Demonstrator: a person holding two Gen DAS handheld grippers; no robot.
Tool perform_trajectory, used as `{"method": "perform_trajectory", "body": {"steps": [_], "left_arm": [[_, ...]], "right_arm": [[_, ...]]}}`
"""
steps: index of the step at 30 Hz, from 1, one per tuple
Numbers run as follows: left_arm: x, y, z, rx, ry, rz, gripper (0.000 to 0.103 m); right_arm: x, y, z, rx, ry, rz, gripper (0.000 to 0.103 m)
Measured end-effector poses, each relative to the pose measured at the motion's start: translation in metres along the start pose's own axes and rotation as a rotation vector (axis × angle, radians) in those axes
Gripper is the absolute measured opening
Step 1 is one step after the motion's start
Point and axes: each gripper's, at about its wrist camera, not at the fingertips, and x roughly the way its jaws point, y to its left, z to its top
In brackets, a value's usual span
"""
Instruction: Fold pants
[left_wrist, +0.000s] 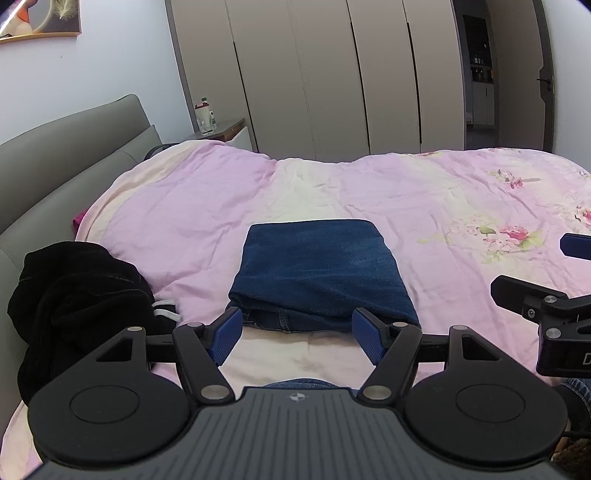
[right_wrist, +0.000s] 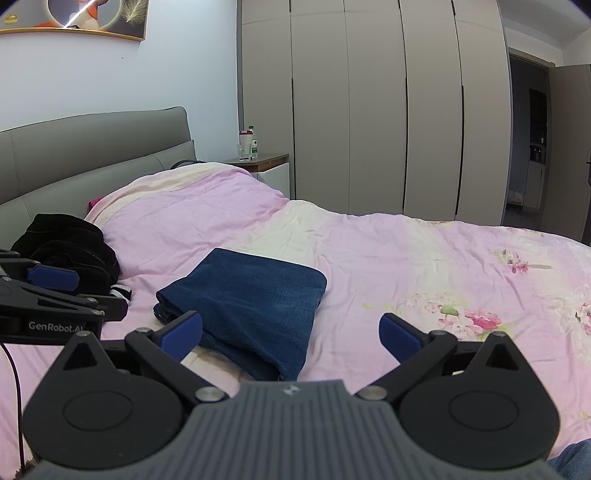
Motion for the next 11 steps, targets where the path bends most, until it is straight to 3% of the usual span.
{"method": "perform_trajectory", "body": {"steps": [11], "left_arm": [[-0.0006,0.0003,-0.0009,-0.002,0.001,-0.018,0.080]], "right_arm": [[0.0010,-0.0018,-0.0001,0.003,0.013,0.004,0.098]]}}
